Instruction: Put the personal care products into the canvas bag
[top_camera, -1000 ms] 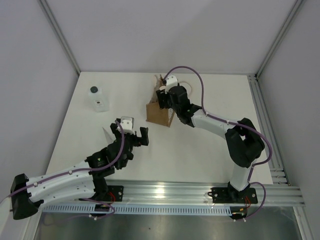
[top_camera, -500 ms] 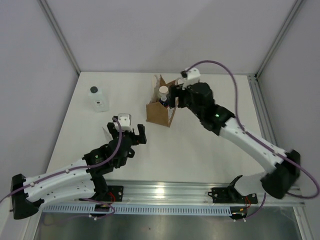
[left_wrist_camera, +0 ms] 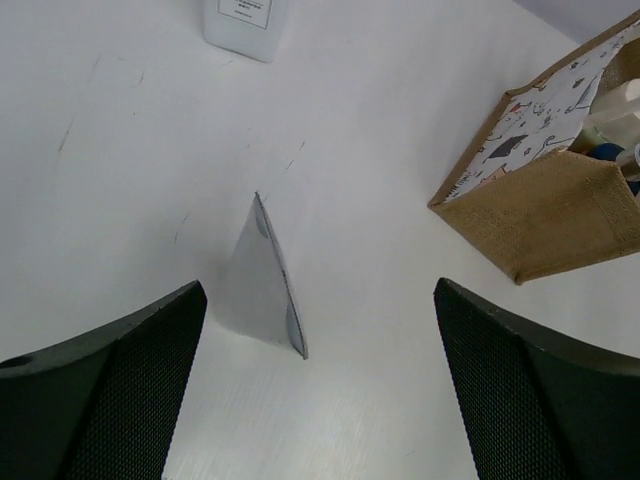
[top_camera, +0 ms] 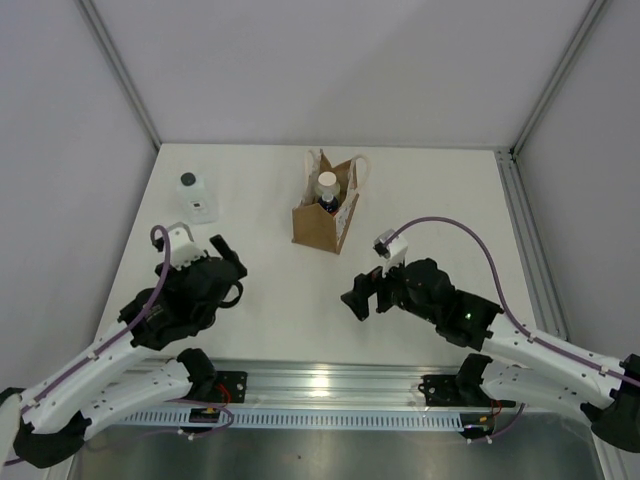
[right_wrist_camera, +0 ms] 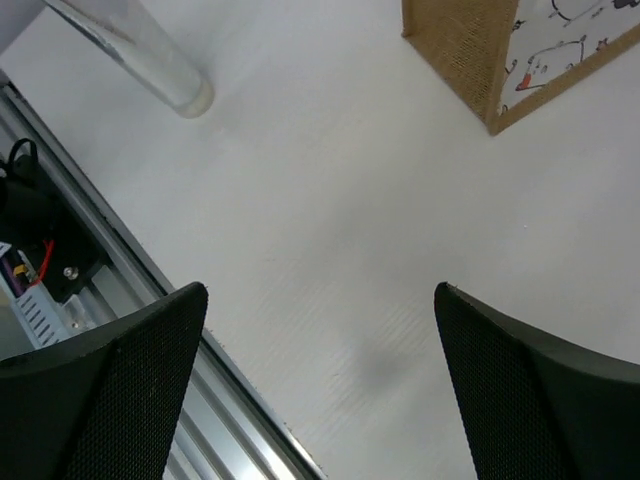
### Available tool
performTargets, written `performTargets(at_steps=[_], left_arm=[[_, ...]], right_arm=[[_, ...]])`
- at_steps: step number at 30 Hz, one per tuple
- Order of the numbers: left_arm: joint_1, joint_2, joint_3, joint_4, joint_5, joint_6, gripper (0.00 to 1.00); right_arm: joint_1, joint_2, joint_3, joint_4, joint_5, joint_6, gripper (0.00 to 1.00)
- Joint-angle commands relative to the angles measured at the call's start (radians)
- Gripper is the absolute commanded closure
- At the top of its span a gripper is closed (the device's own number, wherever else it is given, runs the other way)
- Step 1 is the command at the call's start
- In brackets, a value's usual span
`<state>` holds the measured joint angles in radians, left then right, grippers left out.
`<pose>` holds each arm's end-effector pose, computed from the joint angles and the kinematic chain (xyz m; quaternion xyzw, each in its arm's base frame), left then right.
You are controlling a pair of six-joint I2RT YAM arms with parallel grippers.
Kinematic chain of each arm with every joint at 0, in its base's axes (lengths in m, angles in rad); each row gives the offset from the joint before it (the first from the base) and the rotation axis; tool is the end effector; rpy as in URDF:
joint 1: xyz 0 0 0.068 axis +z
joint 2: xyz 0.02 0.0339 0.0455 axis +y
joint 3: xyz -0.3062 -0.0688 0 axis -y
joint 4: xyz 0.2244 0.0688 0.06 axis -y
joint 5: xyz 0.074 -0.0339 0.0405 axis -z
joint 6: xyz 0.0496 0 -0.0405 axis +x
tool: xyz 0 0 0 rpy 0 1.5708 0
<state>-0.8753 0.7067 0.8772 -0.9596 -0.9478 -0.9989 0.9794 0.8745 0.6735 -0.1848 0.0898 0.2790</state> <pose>0.0762 -0.0284 0.3365 -0.2243 0.8104 -0.0233 0.5407 0.0984 0.1385 0.3160 -0.2608 0.7870 0.2982 0.4729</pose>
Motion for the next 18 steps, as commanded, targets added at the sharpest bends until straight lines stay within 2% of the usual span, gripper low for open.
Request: performTargets(at_steps=[1, 4, 6, 8, 18], left_arm=[[0.016, -0.012, 0.029, -0.065, -0.011, -0.087, 0.01], [0.019, 0.007, 0.087, -0.149, -0.066, -0.093, 0.01], [0.054, 0.029, 0.109, -0.233, -0.085, -0.173, 0.01], [0.093, 0.042, 0.109, -0.263, -0.054, -0.187, 0.01], [0.203, 0.126, -0.095, 0.014, 0.107, -0.126, 0.03]], right_arm=[[0.037, -0.072, 0.002, 0.079, -0.056, 0.014, 0.00], [0.097, -0.080, 0.001, 0.065, -0.032, 0.005, 0.01], [0.128, -0.086, 0.009, 0.051, 0.005, -0.012, 0.01], [0.159, -0.094, 0.008, 0.044, 0.068, -0.026, 0.01], [0.171, -0.083, -0.005, 0.039, 0.117, -0.035, 0.01]])
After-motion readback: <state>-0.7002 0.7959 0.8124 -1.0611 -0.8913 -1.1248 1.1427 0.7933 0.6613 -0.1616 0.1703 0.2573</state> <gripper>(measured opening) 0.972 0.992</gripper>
